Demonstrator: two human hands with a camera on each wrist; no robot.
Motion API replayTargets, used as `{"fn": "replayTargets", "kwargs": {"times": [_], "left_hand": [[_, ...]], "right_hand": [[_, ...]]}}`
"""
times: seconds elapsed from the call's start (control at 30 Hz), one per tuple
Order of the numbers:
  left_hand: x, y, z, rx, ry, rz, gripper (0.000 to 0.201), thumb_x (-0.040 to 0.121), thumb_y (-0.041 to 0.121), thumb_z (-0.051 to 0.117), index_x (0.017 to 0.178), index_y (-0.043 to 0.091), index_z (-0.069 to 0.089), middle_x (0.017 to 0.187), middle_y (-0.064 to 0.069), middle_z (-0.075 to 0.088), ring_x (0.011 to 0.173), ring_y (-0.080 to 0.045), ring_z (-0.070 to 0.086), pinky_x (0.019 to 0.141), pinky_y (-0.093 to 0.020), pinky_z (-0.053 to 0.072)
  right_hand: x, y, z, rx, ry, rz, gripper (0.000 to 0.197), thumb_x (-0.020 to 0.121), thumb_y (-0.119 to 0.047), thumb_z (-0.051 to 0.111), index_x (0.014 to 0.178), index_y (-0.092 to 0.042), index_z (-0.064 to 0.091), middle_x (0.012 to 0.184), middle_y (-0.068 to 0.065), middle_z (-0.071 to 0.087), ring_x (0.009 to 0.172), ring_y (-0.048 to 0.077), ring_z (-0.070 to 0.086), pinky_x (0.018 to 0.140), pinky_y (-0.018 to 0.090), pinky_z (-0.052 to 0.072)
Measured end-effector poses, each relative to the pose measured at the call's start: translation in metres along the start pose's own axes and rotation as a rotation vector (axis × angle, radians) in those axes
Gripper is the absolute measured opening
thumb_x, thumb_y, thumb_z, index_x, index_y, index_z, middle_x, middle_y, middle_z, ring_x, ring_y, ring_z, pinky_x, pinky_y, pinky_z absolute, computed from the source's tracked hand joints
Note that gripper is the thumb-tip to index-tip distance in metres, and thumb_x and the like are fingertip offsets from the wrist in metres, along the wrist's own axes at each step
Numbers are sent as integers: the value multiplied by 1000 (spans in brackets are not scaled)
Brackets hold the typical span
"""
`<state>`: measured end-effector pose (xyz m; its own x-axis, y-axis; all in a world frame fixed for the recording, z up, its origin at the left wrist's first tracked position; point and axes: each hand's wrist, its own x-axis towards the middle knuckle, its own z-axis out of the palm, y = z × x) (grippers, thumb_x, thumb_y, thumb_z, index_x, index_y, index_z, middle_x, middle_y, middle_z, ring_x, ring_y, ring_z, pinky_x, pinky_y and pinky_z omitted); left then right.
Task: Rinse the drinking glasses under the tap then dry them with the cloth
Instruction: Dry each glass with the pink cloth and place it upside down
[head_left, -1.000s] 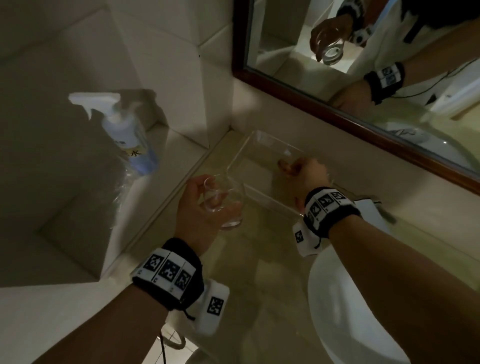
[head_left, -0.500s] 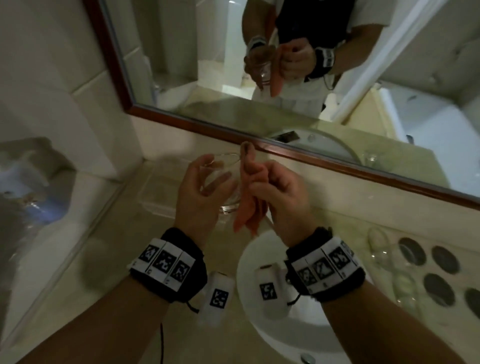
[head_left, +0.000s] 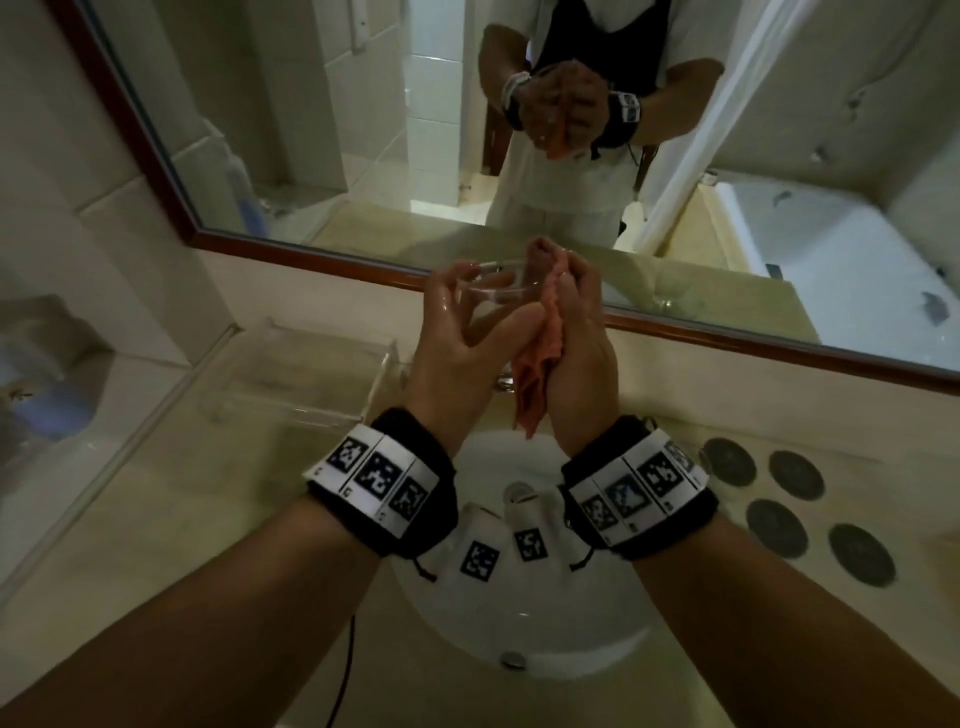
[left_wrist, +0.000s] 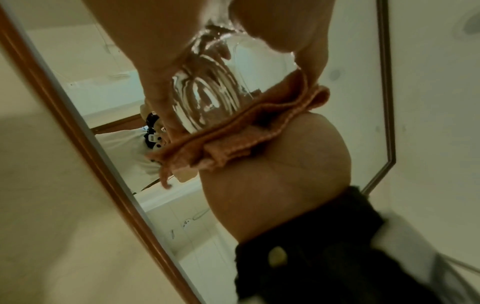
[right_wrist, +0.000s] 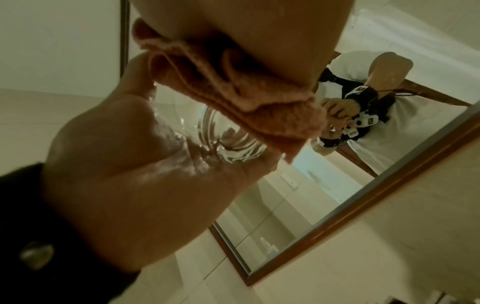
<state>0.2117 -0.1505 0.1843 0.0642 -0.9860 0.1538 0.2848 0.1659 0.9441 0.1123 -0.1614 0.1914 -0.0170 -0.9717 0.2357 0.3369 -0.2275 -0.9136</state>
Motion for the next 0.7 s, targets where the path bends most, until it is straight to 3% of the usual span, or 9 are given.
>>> {"fn": "replayTargets", "kwargs": {"times": [0.07, 0.1, 0.17, 0.27, 0.43, 0.5, 0.57, 0.63, 0.7], "left_hand": [[-6, 5, 18, 13, 3, 24, 83, 68, 36, 77, 133, 5, 37, 127, -12, 63, 107, -17, 70, 88, -34, 57], [-9, 7, 26, 37, 3, 35, 82, 67, 37, 78, 132, 4, 39, 127, -13, 63, 108, -19, 69, 89, -36, 57], [-15, 10, 38, 77, 8, 41, 76, 69, 38, 79, 128, 6, 43, 124, -15, 63, 107, -25, 69, 87, -37, 58], [-24, 11, 50, 98, -21, 61, 63, 77, 33, 76, 126, 6, 47, 116, -12, 65, 96, -22, 69, 76, -28, 57], [-35, 22, 60, 98, -130, 71, 54, 76, 40, 74, 119, 12, 59, 115, -9, 68, 108, -31, 66, 94, -49, 55], [-34, 27, 60, 107, -152, 59, 71, 74, 57, 78, 129, 16, 58, 130, -18, 60, 118, -37, 62, 100, -56, 50], [-30, 32, 58, 142, -146, 49, 86, 70, 71, 72, 139, 26, 50, 142, -18, 45, 121, -32, 60, 101, -50, 51], [-27, 36, 55, 261, -124, 63, 73, 83, 69, 58, 143, 32, 37, 138, -7, 40, 113, -21, 61, 92, -31, 55], [-23, 36, 52, 347, -113, 115, 65, 86, 73, 46, 136, 34, 32, 134, -11, 44, 112, -24, 61, 88, -30, 56]], "right_hand": [[-7, -10, -10, 7, -33, -20, 43, 100, -34, 35, 131, -8, 49, 123, 27, 60, 106, 29, 64, 101, 47, 50], [-10, -14, -15, 0, -41, -31, 44, 100, -35, 33, 131, -8, 50, 119, 24, 61, 106, 28, 64, 101, 46, 50], [-16, -21, -26, 20, -61, -47, 42, 100, -37, 30, 128, -12, 52, 110, 17, 64, 100, 23, 64, 95, 39, 52], [-22, -34, -38, 157, -90, 0, 47, 101, -45, 32, 121, -12, 58, 100, 16, 62, 90, 29, 58, 84, 39, 49], [-20, -49, -57, 413, -130, 128, 60, 109, -41, 20, 107, -7, 70, 103, 9, 75, 98, 24, 70, 89, 37, 56], [-18, -55, -55, 458, -130, 138, 59, 109, -44, 22, 110, -5, 66, 103, 12, 74, 100, 28, 68, 95, 43, 52], [-18, -57, -45, 394, -66, 123, 55, 104, -50, 34, 110, -7, 68, 101, 17, 69, 97, 33, 63, 95, 45, 47], [-17, -57, -35, 301, 26, 77, 53, 95, -58, 49, 104, -12, 74, 91, 20, 60, 85, 33, 55, 82, 42, 45], [-18, -56, -26, 223, 108, 32, 49, 101, -51, 43, 103, -10, 72, 88, 16, 64, 80, 29, 62, 74, 37, 53]]}}
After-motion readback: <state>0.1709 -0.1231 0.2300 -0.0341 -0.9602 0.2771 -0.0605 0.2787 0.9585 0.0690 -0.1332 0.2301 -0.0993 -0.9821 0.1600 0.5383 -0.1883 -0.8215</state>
